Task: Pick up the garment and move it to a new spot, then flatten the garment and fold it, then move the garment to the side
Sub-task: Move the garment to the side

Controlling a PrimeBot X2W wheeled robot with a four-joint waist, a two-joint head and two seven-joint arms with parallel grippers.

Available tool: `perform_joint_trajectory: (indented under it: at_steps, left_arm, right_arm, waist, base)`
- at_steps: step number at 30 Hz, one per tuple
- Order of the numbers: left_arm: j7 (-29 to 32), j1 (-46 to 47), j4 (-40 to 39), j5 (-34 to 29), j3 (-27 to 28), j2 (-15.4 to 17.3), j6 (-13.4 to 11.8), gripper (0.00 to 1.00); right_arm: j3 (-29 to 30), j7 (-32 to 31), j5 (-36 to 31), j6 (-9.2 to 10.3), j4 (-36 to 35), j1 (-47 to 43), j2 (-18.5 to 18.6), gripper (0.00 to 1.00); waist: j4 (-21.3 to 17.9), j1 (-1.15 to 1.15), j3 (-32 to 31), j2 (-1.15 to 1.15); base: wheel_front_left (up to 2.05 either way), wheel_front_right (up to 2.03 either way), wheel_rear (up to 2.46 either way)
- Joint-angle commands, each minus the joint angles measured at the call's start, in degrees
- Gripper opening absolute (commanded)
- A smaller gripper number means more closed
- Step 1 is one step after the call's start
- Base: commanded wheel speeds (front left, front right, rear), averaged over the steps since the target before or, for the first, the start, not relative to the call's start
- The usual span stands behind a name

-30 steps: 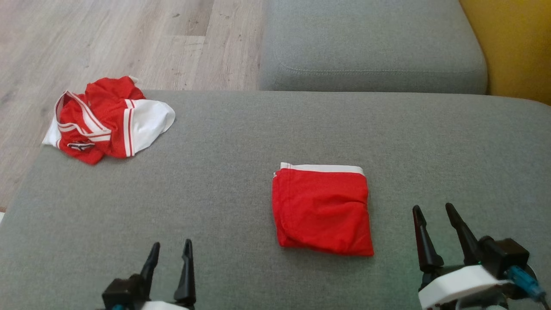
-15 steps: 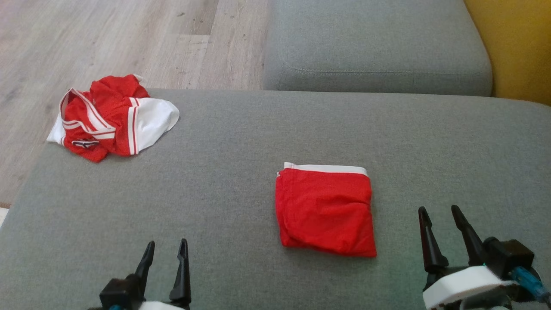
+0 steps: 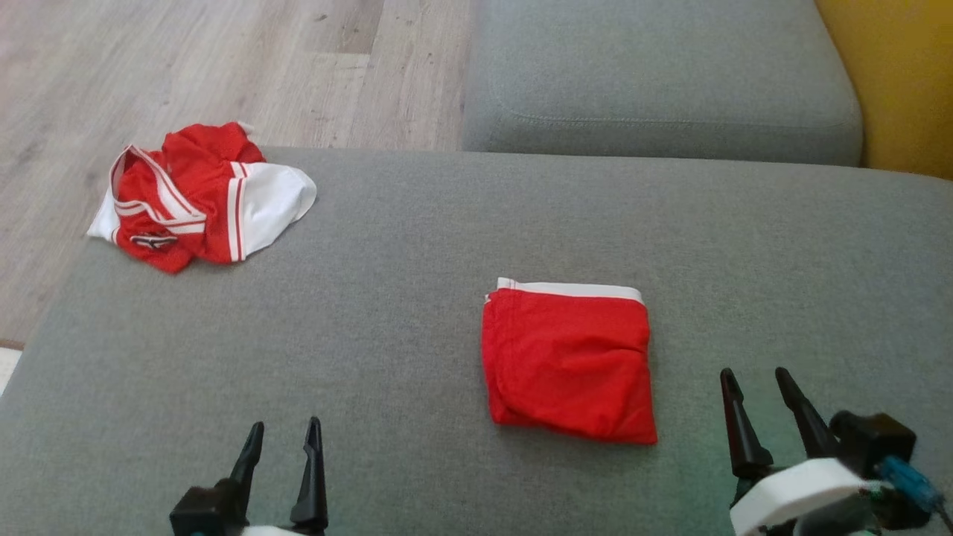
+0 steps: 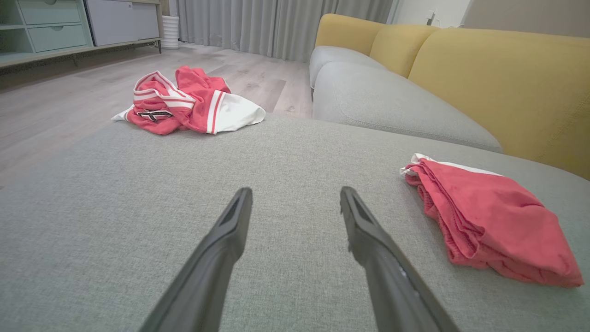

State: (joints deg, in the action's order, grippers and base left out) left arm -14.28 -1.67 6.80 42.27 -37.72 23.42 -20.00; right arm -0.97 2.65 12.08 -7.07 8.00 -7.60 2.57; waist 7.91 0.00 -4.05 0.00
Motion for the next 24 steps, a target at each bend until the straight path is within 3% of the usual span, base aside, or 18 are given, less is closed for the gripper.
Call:
perform_joint_trajectory:
  at_steps: [1,13,24]
  left_arm:
    - [-0.71,2.78,-1.94,-0.73,2.22,1.23,-0.23,1.00]
    - [-0.09,4.67,-2.69,-1.75,1.04,0.62,-0.42,1.00]
    - [-0.38,6.16,-1.85,-2.40,1.37,-0.74,0.06,1.00]
  right_arm:
    - [-0.89,-0.62,-0.06,-0.42,-1.68,3.51,0.31,1.00]
    - [1.38,-21.29,-0.86,-0.42,3.84,14.81,0.31,1.00]
    - [5.18,-29.83,-0.66,-0.42,13.12,20.89,0.31,1.00]
  waist:
    - [0.20,0.00,0.25,0.00]
    - [5.55,0.00,3.95,0.00]
    - [11.26,0.00,8.27,0.00]
  base:
    - [0.00,0.00,0.00]
    - [0.00,0.00,0.00]
    - [0.00,0.00,0.00]
